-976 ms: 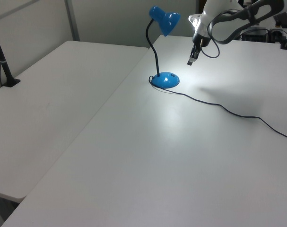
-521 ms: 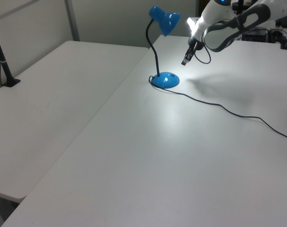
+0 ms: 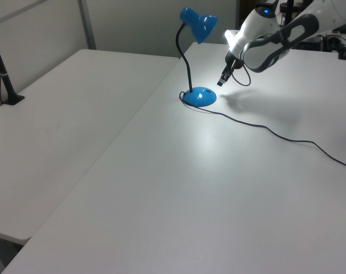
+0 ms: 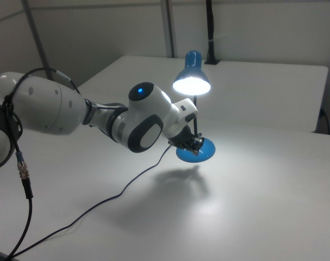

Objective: Turn off the lamp
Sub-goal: 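Lower the gripper onto the switch on the lamp's dome base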

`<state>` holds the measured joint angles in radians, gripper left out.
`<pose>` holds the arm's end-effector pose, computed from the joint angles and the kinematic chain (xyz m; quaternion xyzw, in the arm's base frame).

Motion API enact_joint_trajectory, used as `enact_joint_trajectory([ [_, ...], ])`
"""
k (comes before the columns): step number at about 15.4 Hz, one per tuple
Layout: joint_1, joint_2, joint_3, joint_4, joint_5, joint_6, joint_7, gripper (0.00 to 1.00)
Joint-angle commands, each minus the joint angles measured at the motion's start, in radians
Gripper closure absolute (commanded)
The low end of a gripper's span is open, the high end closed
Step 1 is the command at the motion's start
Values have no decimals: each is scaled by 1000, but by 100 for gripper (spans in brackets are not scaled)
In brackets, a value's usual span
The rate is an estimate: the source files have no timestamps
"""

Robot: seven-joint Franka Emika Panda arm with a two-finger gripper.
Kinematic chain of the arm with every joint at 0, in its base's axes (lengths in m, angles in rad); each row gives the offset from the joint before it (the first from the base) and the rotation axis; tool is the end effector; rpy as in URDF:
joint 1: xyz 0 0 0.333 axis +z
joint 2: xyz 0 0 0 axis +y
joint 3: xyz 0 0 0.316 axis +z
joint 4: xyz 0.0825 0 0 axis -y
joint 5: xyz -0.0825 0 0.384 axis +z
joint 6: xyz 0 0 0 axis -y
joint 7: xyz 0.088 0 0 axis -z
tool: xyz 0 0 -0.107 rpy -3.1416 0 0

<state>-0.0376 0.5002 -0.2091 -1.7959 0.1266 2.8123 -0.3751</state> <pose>0.6768 -0.1587 0.3348 0.9645 0.0345 0.2462 0.0891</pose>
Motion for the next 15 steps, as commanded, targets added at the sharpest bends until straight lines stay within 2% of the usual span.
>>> enact_joint_trajectory([
  [1, 10, 32, 0, 53, 16, 15, 30, 100],
  [15, 24, 84, 14, 85, 13, 15, 51, 100],
])
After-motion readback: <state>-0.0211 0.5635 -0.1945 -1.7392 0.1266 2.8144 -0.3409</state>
